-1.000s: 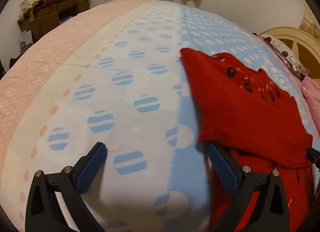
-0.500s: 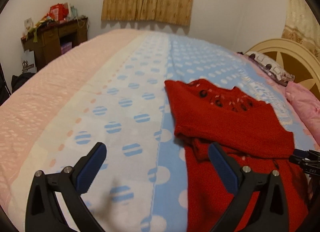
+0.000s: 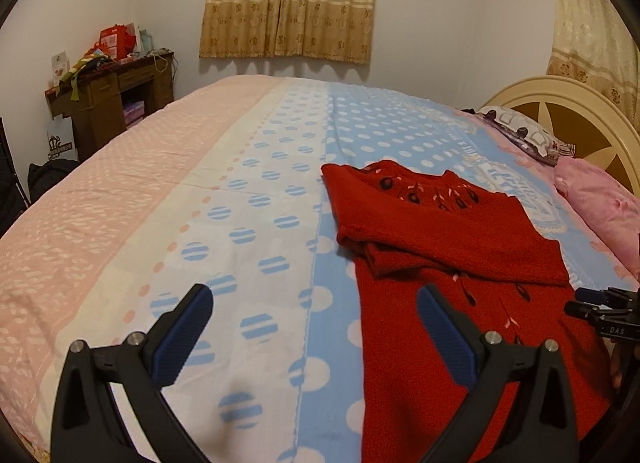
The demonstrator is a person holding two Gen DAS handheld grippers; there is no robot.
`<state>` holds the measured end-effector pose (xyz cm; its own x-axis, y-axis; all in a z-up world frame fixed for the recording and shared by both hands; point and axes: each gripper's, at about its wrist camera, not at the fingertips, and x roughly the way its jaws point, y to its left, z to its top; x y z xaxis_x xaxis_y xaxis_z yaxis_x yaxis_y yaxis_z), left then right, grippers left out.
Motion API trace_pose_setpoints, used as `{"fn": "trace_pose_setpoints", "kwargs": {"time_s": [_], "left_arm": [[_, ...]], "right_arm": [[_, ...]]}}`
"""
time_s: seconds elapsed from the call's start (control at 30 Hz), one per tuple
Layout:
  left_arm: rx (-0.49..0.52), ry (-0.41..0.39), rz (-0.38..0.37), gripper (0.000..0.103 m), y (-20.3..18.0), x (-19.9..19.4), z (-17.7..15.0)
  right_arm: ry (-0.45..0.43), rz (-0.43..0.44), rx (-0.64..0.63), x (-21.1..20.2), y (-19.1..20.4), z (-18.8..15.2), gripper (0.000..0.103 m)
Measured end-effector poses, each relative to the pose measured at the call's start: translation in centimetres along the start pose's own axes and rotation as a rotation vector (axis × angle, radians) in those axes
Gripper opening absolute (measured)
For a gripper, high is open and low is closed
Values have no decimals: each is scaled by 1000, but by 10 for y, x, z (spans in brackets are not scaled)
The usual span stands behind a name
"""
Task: Fold small clothes
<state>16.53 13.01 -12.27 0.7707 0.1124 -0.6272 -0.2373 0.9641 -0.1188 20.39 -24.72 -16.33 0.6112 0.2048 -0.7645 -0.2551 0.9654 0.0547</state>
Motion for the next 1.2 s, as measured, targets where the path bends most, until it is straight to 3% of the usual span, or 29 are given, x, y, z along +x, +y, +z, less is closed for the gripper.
{"fn": "trace_pose_setpoints", "kwargs": {"time_s": [0.63,1.2], "left_arm": [[87,-34,-20,103,-5,-61,-40],[103,128,-160,103,-35,-54,-96]], "right_arm": [[-30,18,2,-32,16,-33,58],[-39,-7,-3,-79,16,-85,58]]}}
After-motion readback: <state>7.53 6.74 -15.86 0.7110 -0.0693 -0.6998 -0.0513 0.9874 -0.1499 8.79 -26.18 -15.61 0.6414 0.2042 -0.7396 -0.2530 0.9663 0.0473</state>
